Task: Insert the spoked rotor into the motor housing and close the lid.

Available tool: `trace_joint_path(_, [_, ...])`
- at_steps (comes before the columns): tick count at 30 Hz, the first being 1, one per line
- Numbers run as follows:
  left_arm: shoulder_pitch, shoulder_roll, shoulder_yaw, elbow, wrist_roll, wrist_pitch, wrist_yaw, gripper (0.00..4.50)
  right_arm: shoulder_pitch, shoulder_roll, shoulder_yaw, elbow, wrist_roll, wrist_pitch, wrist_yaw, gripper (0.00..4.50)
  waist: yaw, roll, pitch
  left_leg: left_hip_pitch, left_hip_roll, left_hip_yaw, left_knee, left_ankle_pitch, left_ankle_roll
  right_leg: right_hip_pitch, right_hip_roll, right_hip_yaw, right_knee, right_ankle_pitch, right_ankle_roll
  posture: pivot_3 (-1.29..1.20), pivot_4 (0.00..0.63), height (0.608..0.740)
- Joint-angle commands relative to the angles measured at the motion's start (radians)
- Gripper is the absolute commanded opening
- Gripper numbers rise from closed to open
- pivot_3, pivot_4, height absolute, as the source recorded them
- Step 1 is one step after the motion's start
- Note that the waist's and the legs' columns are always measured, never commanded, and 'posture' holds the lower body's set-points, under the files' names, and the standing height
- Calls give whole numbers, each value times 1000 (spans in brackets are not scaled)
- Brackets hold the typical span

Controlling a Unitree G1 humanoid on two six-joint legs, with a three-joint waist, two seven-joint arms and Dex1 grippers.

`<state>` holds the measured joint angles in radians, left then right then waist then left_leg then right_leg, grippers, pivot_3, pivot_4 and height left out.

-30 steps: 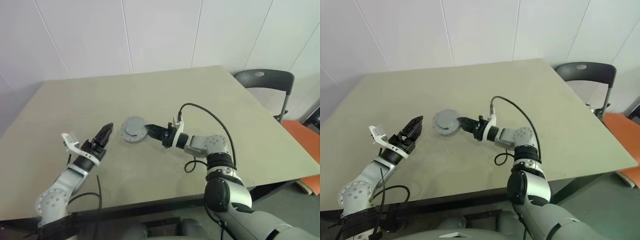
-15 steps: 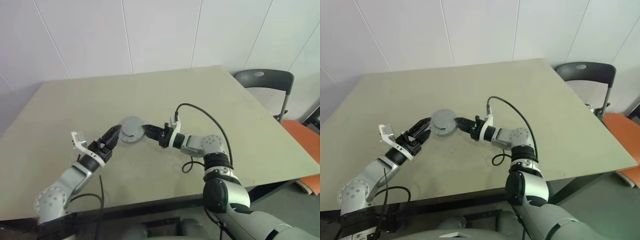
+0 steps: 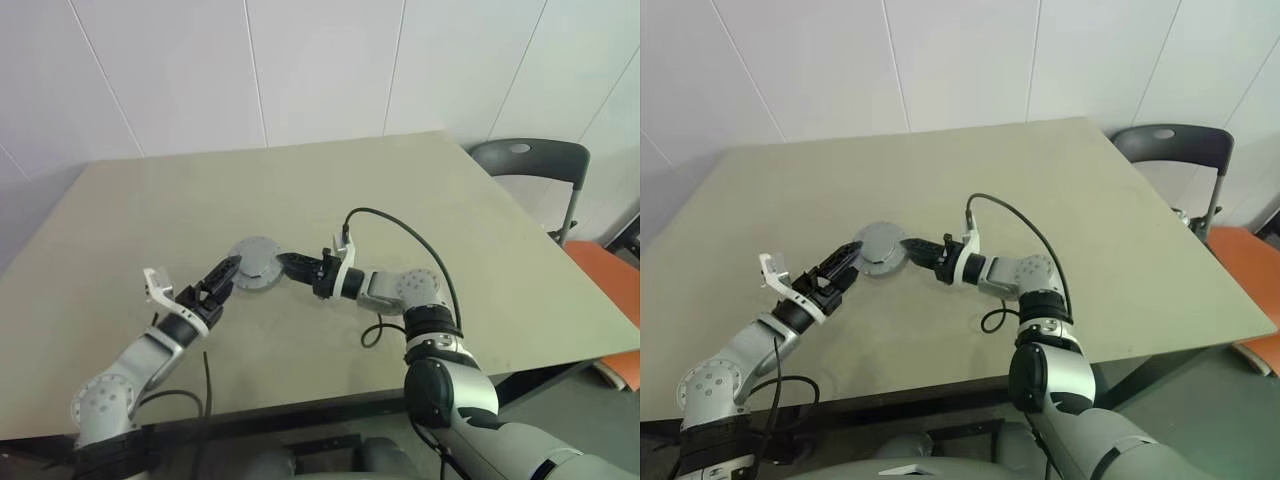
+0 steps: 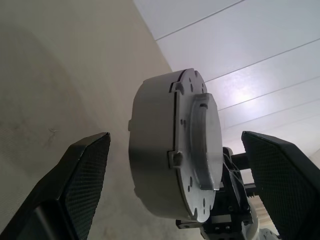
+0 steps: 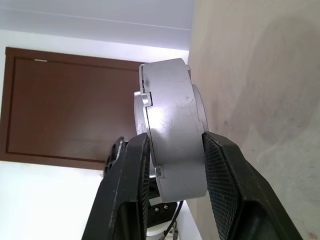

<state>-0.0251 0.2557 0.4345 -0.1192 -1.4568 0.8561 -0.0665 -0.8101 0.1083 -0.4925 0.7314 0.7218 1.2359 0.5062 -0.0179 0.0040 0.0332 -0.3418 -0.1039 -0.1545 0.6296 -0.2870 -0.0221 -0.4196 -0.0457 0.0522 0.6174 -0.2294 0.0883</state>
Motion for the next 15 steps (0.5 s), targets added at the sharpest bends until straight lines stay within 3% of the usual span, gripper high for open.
trace_joint_path(1, [7, 6, 3, -5, 10, -12, -21, 4476, -32, 15, 2, -40, 55, -3, 23, 1339, -1, 0, 0, 0, 0, 0, 0, 0, 0, 0, 0, 0, 0, 0, 0, 0, 0, 740])
trace_joint_path(15, [-96, -83, -48, 21, -6, -19, 4, 4476, -25, 9, 26, -42, 56, -2, 25, 1339, -1, 0, 0, 0, 0, 0, 0, 0, 0, 0, 0, 0, 0, 0, 0, 0, 0, 740])
